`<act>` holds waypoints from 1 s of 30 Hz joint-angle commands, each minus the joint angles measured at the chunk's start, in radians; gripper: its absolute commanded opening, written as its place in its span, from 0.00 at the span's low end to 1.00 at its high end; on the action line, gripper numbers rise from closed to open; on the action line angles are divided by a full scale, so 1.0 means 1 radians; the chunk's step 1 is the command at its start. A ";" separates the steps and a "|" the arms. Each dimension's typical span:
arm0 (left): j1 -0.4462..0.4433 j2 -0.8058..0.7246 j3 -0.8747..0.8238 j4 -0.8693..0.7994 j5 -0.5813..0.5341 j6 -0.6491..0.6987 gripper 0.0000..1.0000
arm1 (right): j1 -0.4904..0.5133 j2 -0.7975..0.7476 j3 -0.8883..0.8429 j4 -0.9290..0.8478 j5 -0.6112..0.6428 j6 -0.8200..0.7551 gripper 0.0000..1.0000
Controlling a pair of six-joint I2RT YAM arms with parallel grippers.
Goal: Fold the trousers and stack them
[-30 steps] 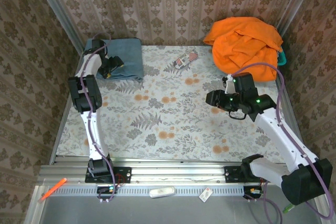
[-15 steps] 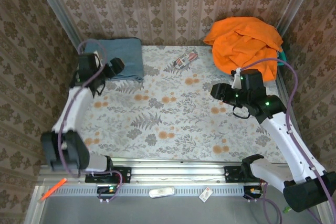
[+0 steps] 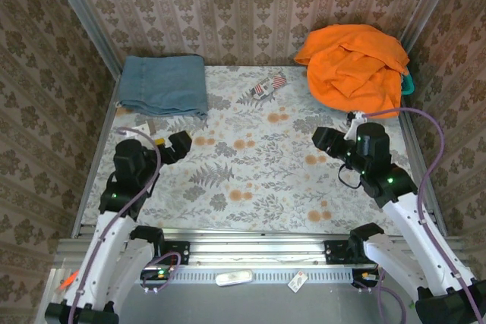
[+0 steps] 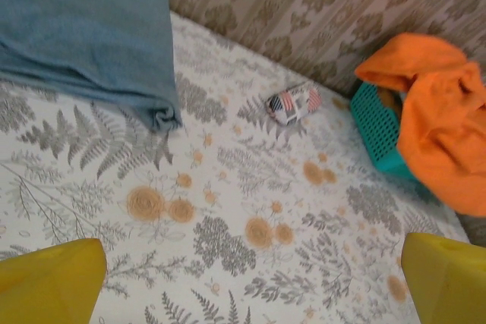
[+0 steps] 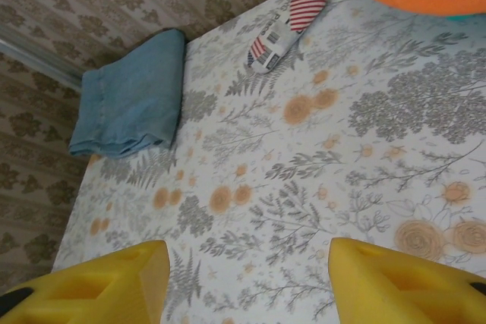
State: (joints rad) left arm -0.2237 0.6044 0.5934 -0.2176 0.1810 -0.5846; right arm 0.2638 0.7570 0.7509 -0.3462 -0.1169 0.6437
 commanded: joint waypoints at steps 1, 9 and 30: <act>-0.018 -0.054 -0.019 -0.067 -0.166 -0.012 1.00 | 0.006 -0.034 -0.041 0.116 0.102 0.015 0.68; -0.064 0.026 -0.160 0.166 -0.521 0.164 1.00 | 0.005 0.032 -0.238 0.363 0.534 -0.317 1.00; 0.201 0.981 -0.364 1.483 -0.336 0.607 1.00 | -0.225 0.700 -0.479 1.386 0.268 -0.605 1.00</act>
State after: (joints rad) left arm -0.0433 1.5467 0.2035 1.0729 -0.2226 0.0078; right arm 0.0532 1.3636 0.2363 0.8661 0.1665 0.0113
